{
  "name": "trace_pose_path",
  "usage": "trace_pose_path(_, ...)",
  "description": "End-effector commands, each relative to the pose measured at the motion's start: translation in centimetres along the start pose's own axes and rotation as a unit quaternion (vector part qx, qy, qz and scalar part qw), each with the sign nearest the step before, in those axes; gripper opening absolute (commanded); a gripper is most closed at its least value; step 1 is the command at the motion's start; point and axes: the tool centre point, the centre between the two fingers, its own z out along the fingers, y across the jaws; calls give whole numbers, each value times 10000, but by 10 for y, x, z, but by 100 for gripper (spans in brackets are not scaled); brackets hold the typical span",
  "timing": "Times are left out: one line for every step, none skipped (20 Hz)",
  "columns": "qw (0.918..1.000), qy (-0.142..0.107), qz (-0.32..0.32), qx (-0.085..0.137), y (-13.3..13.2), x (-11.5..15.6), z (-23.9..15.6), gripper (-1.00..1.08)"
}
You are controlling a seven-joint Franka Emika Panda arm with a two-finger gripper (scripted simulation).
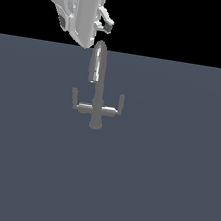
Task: Turn on the faucet by rotating a designated handle.
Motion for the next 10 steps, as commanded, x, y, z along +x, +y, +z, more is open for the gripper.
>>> trace_pose_path(9991,-127,-381,117,13,0,-2,-100)
trace_pose_path(9983,-175,-530,164,18,0,-2,-100)
trace_pose_path(9972,-222,-678,212,23,1,-3,-100)
trace_pose_path(9959,-267,-825,261,28,1,-3,-100)
trace_pose_path(9943,-311,-973,311,34,1,-4,-100)
trace_pose_path(9924,-354,-1119,362,39,2,-4,-100)
trace_pose_path(9903,-396,-1265,413,44,2,-5,-100)
trace_pose_path(9880,-436,-1410,465,49,3,-5,-100)
trace_pose_path(9853,-476,-1554,518,55,4,-6,-100)
trace_pose_path(9825,-514,-1698,571,60,5,-6,-100)
